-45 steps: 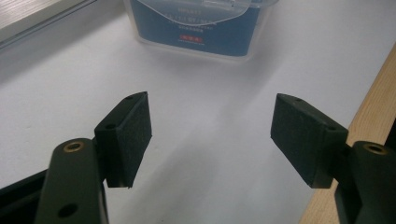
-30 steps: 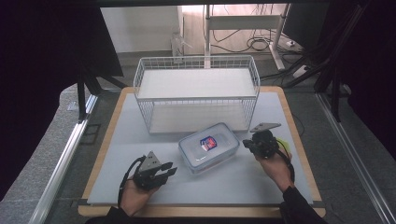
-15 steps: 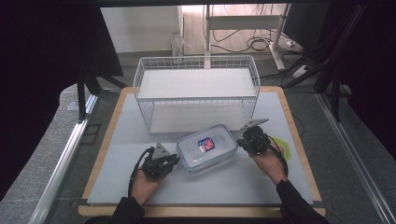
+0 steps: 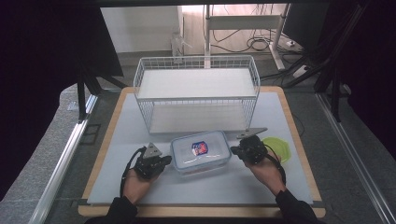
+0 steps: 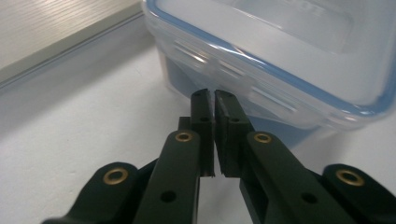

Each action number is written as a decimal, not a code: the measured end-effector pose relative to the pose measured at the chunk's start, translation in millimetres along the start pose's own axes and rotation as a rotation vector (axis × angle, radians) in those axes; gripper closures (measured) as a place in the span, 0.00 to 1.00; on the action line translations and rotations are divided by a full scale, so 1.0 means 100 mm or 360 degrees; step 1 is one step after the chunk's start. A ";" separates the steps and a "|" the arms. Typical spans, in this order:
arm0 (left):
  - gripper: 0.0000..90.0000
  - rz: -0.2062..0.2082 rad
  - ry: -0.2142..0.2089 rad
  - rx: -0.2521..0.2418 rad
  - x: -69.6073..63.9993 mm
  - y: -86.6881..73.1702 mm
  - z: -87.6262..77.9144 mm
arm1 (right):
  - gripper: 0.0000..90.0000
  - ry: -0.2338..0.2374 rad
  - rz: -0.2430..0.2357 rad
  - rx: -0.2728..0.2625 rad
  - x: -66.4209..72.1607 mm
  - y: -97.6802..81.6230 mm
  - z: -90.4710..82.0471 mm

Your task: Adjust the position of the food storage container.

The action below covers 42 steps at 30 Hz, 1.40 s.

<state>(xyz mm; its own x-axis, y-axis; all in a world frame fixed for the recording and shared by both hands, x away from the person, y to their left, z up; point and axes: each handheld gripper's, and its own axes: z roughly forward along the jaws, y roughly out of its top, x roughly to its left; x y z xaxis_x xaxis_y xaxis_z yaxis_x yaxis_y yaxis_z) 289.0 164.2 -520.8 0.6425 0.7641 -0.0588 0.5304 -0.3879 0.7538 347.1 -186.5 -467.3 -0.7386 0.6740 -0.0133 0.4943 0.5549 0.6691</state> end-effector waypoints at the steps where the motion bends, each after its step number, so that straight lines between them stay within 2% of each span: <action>1: 0.98 -0.0001 0.0001 0.0001 0.00 0.00 -0.01 | 1.00 0.0007 0.0003 -0.0001 0.02 -0.01 -0.01; 4: 0.99 0.0003 0.0013 0.0010 0.00 -0.02 -0.03 | 1.00 0.0041 -0.0012 -0.0009 0.09 -0.02 -0.06; 8: 0.96 -0.0043 0.0014 0.0011 0.04 -0.03 -0.03 | 1.00 0.0073 -0.0028 0.0000 0.13 -0.02 -0.07; 9: 0.96 -0.0049 0.0029 0.0011 0.04 -0.02 -0.02 | 1.00 0.0068 -0.0004 0.0006 0.11 -0.01 -0.05; 11: 0.95 -0.0069 0.0064 0.0008 0.05 -0.02 0.00 | 1.00 -0.0042 -0.0035 0.0038 0.08 0.01 0.03; 12: 0.93 -0.0079 0.0072 0.0006 0.06 -0.02 0.01 | 1.00 -0.0053 -0.0006 0.0069 0.05 0.02 0.09; 13: 0.93 -0.0089 0.0073 0.0011 0.08 -0.02 0.03 | 1.00 -0.0033 0.0021 0.0077 0.02 0.03 0.13; 16: 0.95 -0.0127 0.0048 -0.0003 0.11 -0.02 0.04 | 1.00 -0.0021 0.0030 0.0113 -0.01 0.02 0.23; 18: 0.98 -0.0127 0.0034 -0.0022 0.11 -0.02 0.02 | 1.00 0.0059 0.0061 0.0126 -0.03 0.00 0.26; 19: 0.99 -0.0124 0.0038 -0.0014 0.10 -0.01 0.01 | 1.00 0.0071 0.0063 0.0127 0.00 -0.01 0.27; 21: 1.00 -0.0117 0.0049 -0.0005 0.10 -0.02 0.00 | 1.00 0.0046 0.0022 0.0137 0.05 -0.02 0.26; 25: 1.00 -0.0117 0.0053 0.0021 0.09 -0.04 -0.06 | 1.00 0.0081 0.0016 0.0126 0.11 -0.05 0.24; 27: 1.00 -0.0114 0.0055 0.0028 0.07 -0.06 -0.08 | 1.00 0.0074 0.0002 0.0121 0.15 -0.07 0.23; 30: 1.00 -0.0149 0.0018 0.0022 0.04 -0.11 -0.12 | 1.00 0.0071 -0.0025 0.0115 0.21 -0.10 0.20; 33: 1.00 -0.0145 -0.0015 0.0034 0.04 -0.12 -0.15 | 1.00 0.0072 -0.0054 0.0117 0.22 -0.12 0.18; 36: 0.91 -0.0115 0.0034 0.0037 0.04 -0.11 -0.21 | 1.00 0.0057 -0.0093 0.0109 0.25 -0.14 0.14; 39: 0.78 -0.0116 0.0082 0.0014 0.07 -0.13 -0.29 | 0.89 0.0031 -0.0094 0.0072 0.23 -0.16 0.07; 42: 0.64 -0.0114 0.0090 -0.0010 0.12 -0.16 -0.35 | 0.79 0.0046 -0.0085 0.0025 0.20 -0.20 -0.02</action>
<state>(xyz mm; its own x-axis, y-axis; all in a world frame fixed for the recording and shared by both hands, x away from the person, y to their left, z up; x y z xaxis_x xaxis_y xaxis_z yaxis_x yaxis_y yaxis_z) 268.5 197.5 -511.0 0.5707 0.8176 -0.0760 0.5702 -0.3279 0.7532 321.4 -185.2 -480.0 -0.7769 0.6290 -0.0269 0.4611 0.5975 0.6561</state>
